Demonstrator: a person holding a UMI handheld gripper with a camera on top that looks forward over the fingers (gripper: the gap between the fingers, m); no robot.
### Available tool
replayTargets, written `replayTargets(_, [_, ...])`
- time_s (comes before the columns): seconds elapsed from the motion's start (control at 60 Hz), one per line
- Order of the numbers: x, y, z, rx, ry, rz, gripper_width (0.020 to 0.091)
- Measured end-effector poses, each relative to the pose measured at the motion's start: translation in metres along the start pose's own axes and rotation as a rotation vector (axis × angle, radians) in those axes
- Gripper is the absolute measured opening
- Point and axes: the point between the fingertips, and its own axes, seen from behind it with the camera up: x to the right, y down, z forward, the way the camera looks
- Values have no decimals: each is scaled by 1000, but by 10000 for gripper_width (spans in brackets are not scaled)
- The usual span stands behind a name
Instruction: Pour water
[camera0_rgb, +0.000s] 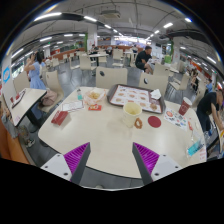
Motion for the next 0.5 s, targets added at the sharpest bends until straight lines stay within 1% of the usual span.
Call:
replayTargets(0.1, [31, 3, -1, 3, 24, 16, 851])
replayTargets(0.117, [15, 3, 1, 4, 24, 22, 849])
replayTargets(0.133, [40, 5, -4, 4, 29, 24, 850])
replayTargets(0.15, [50, 7, -3, 3, 31, 27, 852])
replayTargets(0.333, [140, 37, 2, -6, 68, 63, 852])
replayTargets(0.5, [236, 83, 2, -25, 126, 96, 855])
